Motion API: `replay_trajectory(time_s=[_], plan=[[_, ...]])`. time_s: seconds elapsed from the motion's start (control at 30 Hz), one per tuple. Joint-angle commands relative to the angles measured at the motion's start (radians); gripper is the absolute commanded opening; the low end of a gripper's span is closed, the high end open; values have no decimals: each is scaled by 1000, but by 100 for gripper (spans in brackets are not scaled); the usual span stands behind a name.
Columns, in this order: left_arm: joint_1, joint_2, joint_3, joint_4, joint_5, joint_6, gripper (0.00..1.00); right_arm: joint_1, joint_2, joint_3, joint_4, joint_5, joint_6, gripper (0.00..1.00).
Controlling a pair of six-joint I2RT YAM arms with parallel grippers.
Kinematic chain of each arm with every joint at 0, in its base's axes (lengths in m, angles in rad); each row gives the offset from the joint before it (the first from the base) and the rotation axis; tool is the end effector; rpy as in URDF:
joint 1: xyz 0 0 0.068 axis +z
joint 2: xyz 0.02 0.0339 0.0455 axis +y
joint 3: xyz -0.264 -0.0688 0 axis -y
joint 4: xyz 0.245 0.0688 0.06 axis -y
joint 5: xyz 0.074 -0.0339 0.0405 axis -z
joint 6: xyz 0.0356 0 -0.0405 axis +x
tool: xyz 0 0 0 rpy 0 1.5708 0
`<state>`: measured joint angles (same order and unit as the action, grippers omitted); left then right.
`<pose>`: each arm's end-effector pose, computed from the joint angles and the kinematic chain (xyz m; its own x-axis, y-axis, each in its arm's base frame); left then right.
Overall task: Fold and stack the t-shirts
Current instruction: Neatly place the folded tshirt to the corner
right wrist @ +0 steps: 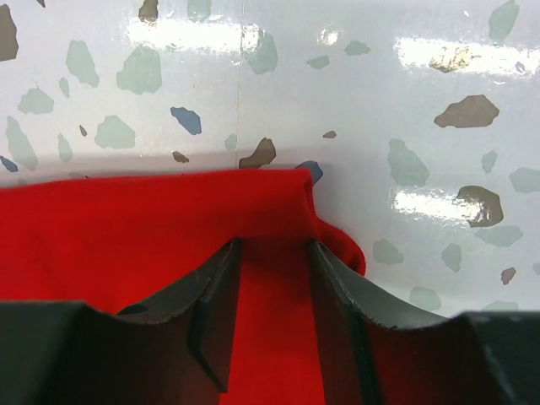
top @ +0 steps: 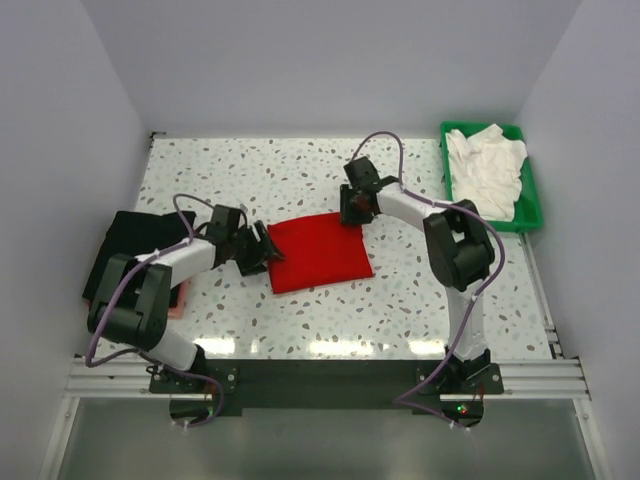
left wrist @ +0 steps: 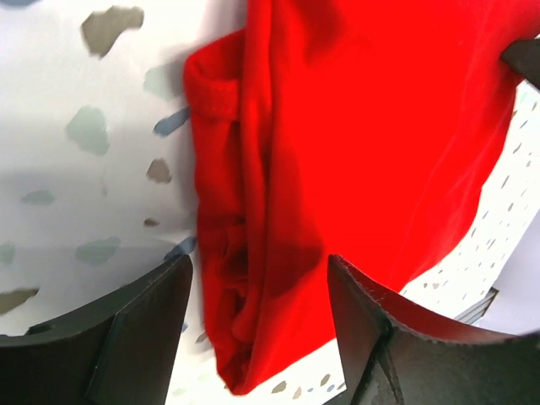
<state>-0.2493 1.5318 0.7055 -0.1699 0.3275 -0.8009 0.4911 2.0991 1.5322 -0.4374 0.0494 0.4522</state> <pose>0.2670 -0.0798 0.1474 -0.8556 -0.4837 -0.1844 -0.3035 0.7574 -0.5782 0.3983 0.2110 0.1681 -0.8649 0.0324 -0.5009 -0.0775 0.9773 0.1970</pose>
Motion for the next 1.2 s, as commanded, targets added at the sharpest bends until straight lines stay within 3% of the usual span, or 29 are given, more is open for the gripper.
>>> replay_trajectory(time_s=[0.0, 0.27, 0.37, 0.47, 0.53, 0.67, 0.93, 1.17], plan=[[-4, 96, -17, 3, -87, 11, 70, -8, 29, 0, 3, -45, -17, 41], [-21, 186, -26, 32, -139, -32, 60, -11, 36, 25, 3, -88, -12, 41], [-36, 154, -23, 41, -122, -64, 34, -13, 29, 48, -12, -91, -12, 42], [-39, 116, 41, -3, -143, -106, 0, -19, 1, 91, -50, -91, -3, 48], [-38, 108, 93, -75, -174, -142, 0, -26, -33, 117, -78, -94, 17, 55], [-25, 97, 253, -186, -248, -271, 0, -43, -137, 106, -104, -98, 62, 61], [129, 220, 630, -339, -300, -331, 0, -43, -385, -145, -3, -189, 111, 61], [249, 294, 860, -425, -324, -357, 0, -31, -510, -276, 6, -240, 98, 61]])
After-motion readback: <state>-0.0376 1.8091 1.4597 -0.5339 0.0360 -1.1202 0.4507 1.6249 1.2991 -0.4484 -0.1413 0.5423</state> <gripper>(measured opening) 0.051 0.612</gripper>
